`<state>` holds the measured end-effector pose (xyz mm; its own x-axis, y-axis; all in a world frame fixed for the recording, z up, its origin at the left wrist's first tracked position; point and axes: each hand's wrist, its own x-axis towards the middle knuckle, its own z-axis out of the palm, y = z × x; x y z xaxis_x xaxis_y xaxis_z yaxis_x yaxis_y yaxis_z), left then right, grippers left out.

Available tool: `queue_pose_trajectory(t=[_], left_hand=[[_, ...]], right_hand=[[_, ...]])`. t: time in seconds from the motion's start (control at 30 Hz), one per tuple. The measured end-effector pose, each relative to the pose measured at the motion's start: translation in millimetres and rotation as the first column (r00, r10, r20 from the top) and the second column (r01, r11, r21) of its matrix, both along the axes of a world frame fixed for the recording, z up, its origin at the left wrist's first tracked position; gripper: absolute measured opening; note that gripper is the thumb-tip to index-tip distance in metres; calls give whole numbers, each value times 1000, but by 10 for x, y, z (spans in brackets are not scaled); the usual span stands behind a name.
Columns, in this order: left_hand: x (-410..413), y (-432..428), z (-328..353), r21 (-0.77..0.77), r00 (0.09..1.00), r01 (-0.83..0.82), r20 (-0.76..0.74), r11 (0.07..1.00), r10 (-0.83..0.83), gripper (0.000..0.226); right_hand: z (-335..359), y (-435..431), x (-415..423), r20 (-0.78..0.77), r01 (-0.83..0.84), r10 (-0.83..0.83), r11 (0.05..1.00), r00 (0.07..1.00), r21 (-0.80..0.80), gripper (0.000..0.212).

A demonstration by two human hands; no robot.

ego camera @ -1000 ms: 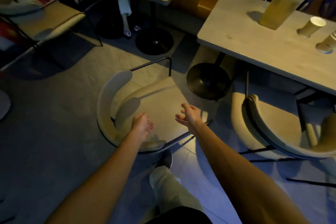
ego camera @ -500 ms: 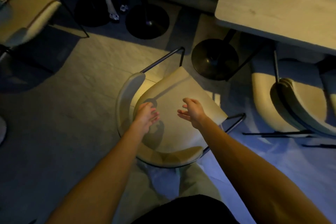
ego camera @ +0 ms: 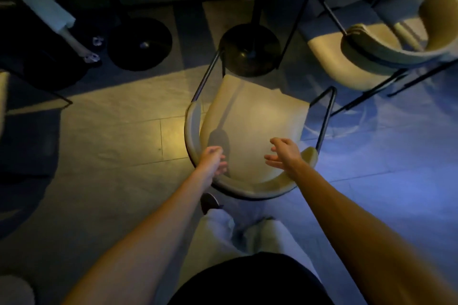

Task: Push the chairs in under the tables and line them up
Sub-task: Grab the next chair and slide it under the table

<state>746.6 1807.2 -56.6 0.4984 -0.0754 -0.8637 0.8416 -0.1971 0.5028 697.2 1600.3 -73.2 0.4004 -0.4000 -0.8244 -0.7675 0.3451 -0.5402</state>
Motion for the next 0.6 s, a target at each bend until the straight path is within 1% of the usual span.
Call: queue_pose_trajectory(t=[0.07, 0.13, 0.23, 0.3, 0.37, 0.4, 0.5, 0.6], left_hand=[[-49, 148, 5, 31, 999, 10, 33, 999, -11, 15], [-126, 256, -35, 96, 997, -13, 81, 995, 5, 15], [-253, 376, -105, 269, 987, -61, 158, 961, 19, 16], [-323, 425, -162, 327, 988, -73, 155, 942, 23, 19], [-395, 422, -182, 319, 993, -55, 114, 946, 19, 25], [-428, 415, -212, 301, 997, -50, 74, 952, 29, 32], [-521, 379, -301, 226, 993, -71, -74, 972, 90, 53], [-519, 342, -378, 193, 976, -84, -183, 978, 120, 70]], right_hand=[[21, 68, -192, -1, 48, -48, 999, 999, 15, 42], [-15, 118, -402, -4, 105, -104, 994, 995, 24, 39], [-49, 219, -735, 0, 175, -175, 984, 985, 22, 28], [-90, 296, -941, 8, 222, -222, 975, 975, -13, 21], [-148, 398, -1141, -6, 275, -275, 961, 961, -34, 16], [-201, 455, -1229, -21, 292, -293, 956, 956, -29, 16], [-366, 643, -1427, -78, 347, -343, 937, 936, 44, 30], [-507, 805, -1446, -61, 432, -429, 878, 901, 204, 61]])
